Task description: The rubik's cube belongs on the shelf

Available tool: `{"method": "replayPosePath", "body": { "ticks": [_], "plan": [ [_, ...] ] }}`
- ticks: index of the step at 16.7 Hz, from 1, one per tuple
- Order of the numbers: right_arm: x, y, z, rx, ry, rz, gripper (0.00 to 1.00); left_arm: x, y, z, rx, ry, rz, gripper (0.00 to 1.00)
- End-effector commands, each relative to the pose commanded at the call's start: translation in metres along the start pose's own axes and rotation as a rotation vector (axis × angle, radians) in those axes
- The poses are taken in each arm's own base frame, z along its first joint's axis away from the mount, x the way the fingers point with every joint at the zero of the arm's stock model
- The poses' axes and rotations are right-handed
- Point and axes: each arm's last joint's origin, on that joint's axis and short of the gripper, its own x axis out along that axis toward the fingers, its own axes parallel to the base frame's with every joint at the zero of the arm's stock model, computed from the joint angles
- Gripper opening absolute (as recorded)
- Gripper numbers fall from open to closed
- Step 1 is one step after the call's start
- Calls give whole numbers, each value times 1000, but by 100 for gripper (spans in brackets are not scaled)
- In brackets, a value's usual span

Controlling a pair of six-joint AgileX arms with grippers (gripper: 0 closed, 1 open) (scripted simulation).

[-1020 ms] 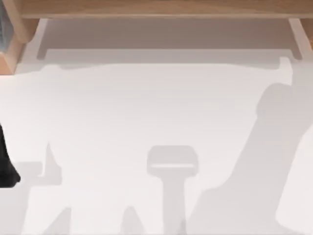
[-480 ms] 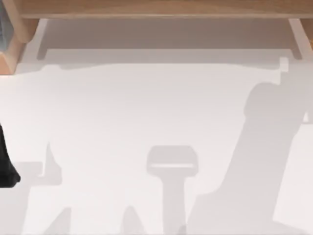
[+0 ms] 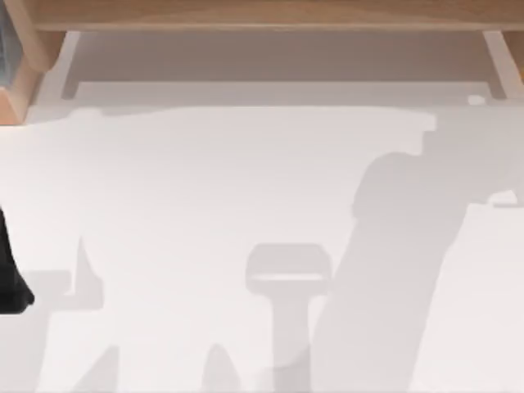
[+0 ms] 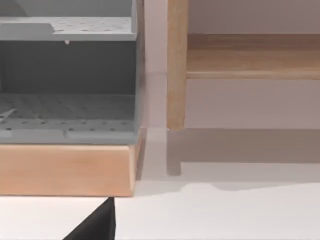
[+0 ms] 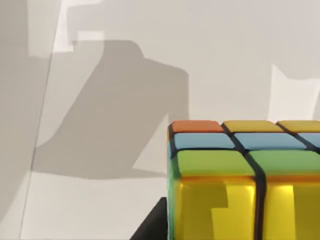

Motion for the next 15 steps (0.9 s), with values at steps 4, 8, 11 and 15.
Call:
{"method": "replayPosePath", "body": {
  "ticks": [4, 8, 11, 15],
  "plan": [
    [-41, 43, 3, -25, -92, -88, 0, 0, 0, 0, 0, 0, 0, 100],
    [-59, 103, -1, -60, -213, -158, 0, 0, 0, 0, 0, 0, 0, 100],
    [-46, 151, -8, -89, -312, -187, 0, 0, 0, 0, 0, 0, 0, 100],
    [-10, 211, -25, -114, -475, -202, 0, 0, 0, 0, 0, 0, 0, 100]
  ]
}}
